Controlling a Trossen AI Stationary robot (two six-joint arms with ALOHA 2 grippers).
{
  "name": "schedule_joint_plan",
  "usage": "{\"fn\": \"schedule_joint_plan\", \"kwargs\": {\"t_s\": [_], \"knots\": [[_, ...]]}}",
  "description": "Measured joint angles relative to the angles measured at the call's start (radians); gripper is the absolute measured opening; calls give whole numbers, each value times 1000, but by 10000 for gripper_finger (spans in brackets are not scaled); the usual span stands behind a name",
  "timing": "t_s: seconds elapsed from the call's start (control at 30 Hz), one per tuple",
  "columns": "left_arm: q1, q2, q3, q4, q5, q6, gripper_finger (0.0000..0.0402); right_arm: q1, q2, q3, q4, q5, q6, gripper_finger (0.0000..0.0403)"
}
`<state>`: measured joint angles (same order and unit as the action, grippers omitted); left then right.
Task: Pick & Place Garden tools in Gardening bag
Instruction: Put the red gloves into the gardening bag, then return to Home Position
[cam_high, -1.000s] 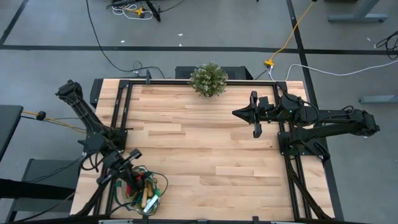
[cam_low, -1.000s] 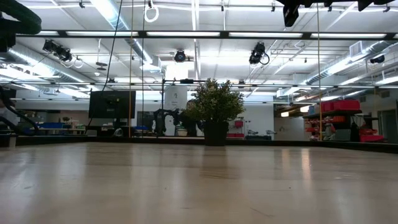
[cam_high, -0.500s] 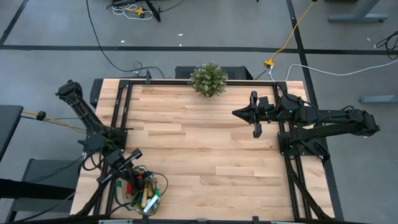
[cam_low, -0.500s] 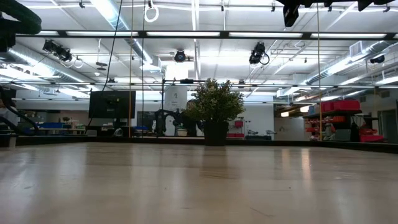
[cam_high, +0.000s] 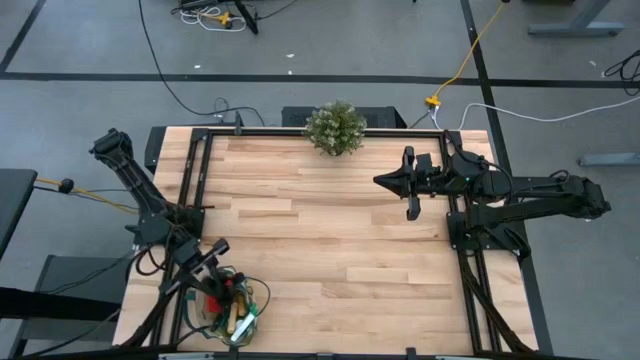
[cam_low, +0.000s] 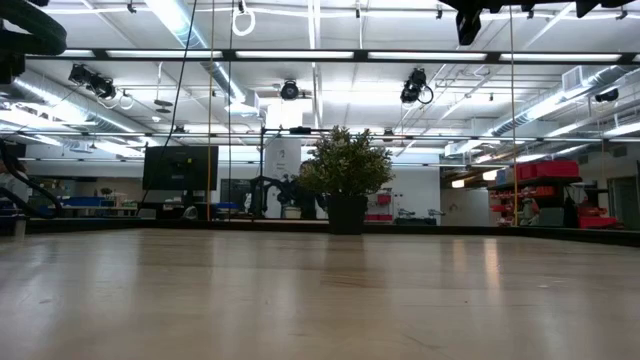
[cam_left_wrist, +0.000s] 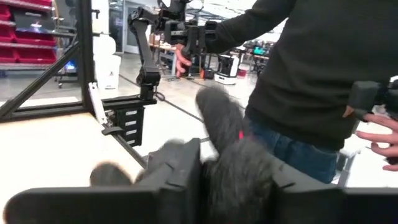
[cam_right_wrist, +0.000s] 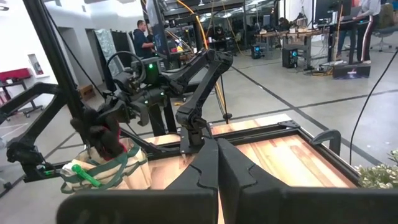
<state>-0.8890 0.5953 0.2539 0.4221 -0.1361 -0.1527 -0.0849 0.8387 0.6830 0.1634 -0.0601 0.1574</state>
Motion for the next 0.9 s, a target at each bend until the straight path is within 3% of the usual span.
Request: {"fn": "schedule_joint_plan", "kwargs": {"t_s": [0.23,0.4,0.9], "knots": [[0,0,0,-4,-10,-15,196,0,0,0,0,0,0,0],[0,0,0,-4,-9,-12,237,0,0,0,-1,-5,-1,0],[0,0,0,55,-21,-4,241,0,0,0,2,-11,-22,0]]}}
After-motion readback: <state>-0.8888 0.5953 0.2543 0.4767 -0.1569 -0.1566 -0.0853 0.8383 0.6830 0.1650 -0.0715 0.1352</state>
